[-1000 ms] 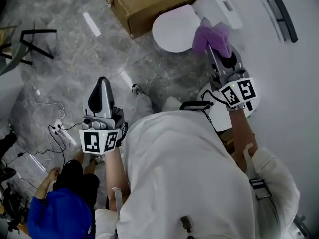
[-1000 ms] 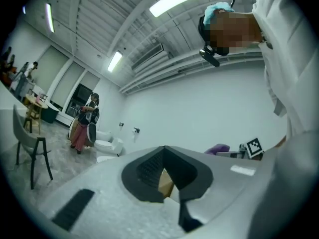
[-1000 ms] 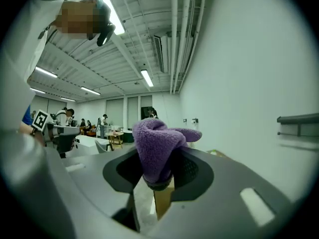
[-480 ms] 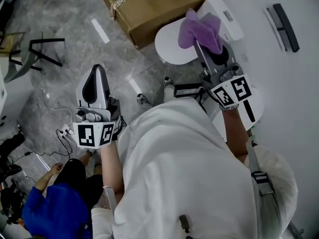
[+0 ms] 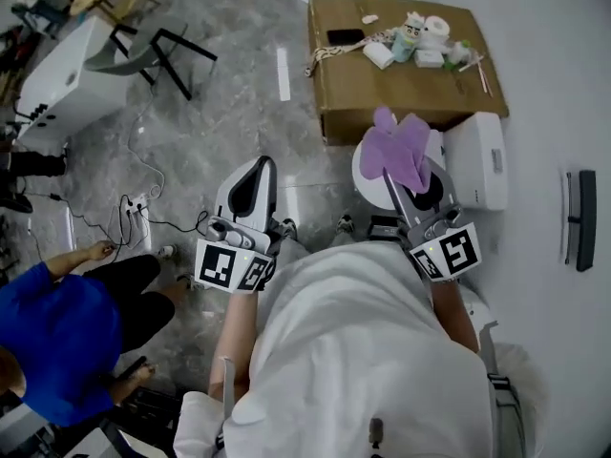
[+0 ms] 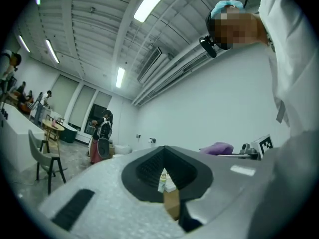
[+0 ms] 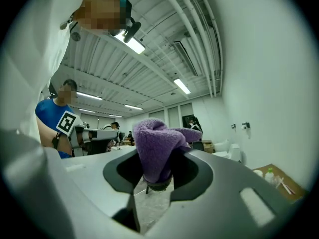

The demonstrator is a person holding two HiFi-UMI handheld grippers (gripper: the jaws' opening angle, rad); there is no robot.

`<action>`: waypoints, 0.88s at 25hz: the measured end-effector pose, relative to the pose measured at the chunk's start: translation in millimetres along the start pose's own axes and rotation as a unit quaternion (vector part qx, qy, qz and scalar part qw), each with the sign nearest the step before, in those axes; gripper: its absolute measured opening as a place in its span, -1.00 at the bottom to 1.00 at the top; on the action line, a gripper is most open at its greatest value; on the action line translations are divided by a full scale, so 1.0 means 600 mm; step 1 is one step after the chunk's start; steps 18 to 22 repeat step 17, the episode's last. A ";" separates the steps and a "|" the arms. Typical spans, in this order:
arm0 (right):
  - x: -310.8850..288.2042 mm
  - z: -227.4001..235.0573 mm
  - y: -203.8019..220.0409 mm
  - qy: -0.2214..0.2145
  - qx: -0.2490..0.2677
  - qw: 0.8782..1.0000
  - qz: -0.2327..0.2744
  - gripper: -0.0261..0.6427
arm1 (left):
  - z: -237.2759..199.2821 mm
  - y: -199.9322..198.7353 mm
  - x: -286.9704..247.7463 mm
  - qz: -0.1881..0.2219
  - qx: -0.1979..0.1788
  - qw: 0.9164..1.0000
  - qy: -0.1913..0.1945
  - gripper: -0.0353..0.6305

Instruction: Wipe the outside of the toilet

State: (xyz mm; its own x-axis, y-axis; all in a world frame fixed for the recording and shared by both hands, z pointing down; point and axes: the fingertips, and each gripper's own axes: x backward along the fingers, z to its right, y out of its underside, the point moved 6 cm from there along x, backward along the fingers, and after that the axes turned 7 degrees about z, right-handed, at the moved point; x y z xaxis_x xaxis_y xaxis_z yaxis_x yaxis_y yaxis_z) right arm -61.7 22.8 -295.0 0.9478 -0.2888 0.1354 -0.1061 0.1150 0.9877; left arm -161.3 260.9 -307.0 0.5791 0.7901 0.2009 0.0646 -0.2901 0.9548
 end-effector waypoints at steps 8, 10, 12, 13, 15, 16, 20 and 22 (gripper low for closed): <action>-0.033 0.019 0.050 -0.105 -0.037 0.993 -0.030 -0.51 | 0.019 0.046 0.052 0.013 -0.010 0.996 -0.093 -0.88; -0.041 0.017 0.061 -0.121 -0.039 0.991 -0.033 -0.51 | 0.017 0.053 0.078 0.013 -0.016 0.993 -0.115 -0.88; -0.053 0.009 0.062 -0.135 -0.037 0.990 -0.030 -0.51 | 0.015 0.049 0.104 0.014 -0.028 0.990 -0.137 -0.88; -0.058 0.003 0.059 -0.140 -0.036 0.989 -0.027 -0.51 | 0.014 0.043 0.115 0.014 -0.033 0.989 -0.145 -0.88; -0.065 -0.012 0.048 -0.149 -0.035 0.988 -0.025 -0.51 | 0.016 0.024 0.132 0.016 -0.036 0.986 -0.159 -0.88; -0.067 -0.020 0.041 -0.154 -0.034 0.987 -0.025 -0.51 | 0.018 0.014 0.140 0.018 -0.037 0.985 -0.165 -0.88; -0.068 -0.028 0.035 -0.158 -0.034 0.987 -0.025 -0.51 | 0.020 0.003 0.148 0.020 -0.037 0.984 -0.171 -0.88; -0.068 -0.028 0.035 -0.158 -0.034 0.987 -0.025 -0.51 | 0.020 0.003 0.148 0.020 -0.037 0.984 -0.171 -0.88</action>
